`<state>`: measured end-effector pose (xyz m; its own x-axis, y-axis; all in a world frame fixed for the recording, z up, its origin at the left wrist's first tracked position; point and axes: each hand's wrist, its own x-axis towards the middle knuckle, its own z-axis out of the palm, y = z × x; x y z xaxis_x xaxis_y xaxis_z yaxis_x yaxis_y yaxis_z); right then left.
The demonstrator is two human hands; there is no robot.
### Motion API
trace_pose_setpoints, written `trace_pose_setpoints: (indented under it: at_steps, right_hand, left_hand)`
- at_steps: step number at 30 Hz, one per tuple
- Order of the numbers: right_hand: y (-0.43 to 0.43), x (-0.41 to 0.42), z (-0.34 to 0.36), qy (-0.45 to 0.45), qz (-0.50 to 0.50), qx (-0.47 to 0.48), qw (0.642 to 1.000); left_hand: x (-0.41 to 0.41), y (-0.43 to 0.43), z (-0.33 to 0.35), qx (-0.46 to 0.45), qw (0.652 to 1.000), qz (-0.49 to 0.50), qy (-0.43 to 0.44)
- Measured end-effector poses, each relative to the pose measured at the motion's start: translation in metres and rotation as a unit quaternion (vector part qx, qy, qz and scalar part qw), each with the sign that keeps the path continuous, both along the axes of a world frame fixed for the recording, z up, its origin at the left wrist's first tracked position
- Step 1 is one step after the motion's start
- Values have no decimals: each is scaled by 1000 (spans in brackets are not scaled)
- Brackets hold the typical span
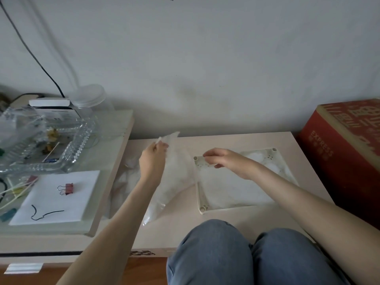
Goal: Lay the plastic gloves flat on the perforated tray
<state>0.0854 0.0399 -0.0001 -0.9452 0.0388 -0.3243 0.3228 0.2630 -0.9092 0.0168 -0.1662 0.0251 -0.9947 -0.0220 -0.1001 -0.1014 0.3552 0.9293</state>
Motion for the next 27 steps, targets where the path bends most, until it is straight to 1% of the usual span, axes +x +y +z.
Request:
trace_pose_setpoints:
  at_steps: [1, 2, 3, 4, 6, 8, 10, 11, 13, 14, 17, 19, 22, 24, 25, 27]
  right_hand:
    - [-2, -3, 0, 8, -11, -42, 999]
    - [-4, -5, 1, 9, -19, -88, 996]
    - [-7, -7, 3, 4, -23, -130, 991]
    - [-9, -9, 5, -7, -27, -172, 985]
    - [-10, -12, 6, -30, -19, -252, 967]
    - [-5, -11, 7, -25, 7, -329, 944]
    - [0, -6, 10, -16, 16, -386, 922]
    - [4, -4, 10, -10, 17, -412, 911]
    - [8, 2, 10, 8, 5, -454, 891]
    - [11, 4, 10, 18, -5, -462, 887]
    - [27, 11, 6, 23, -31, -437, 898]
    - [43, 16, 1, 22, -69, -422, 904]
    - [60, 26, 2, 23, -90, -376, 922]
    - [68, 32, 6, 28, -88, -313, 945]
    - [73, 34, 5, 34, -85, -285, 954]
    - [79, 36, 4, 33, -80, -265, 960]
  left_hand:
    - [0, 5, 10, 104, 994, -3, -41]
    - [2, 10, 21, 212, 972, -25, -95]
    - [3, 16, 31, 309, 938, -55, -147]
    - [4, 21, 38, 383, 900, -83, -188]
    - [5, 31, 46, 477, 837, -118, -241]
    - [6, 42, 49, 537, 784, -135, -280]
    - [7, 52, 44, 570, 750, -138, -305]
    - [8, 58, 38, 569, 749, -137, -310]
    - [9, 68, 28, 550, 764, -130, -310]
    - [10, 71, 23, 544, 770, -125, -308]
    - [15, 79, 12, 540, 768, -141, -315]
    - [18, 80, 8, 539, 761, -164, -321]
    - [12, 72, 5, 504, 763, -225, -336]
    - [3, 67, 4, 422, 793, -271, -347]
    - [-1, 69, 1, 360, 817, -293, -341]
    - [-4, 76, -5, 226, 866, -337, -294]
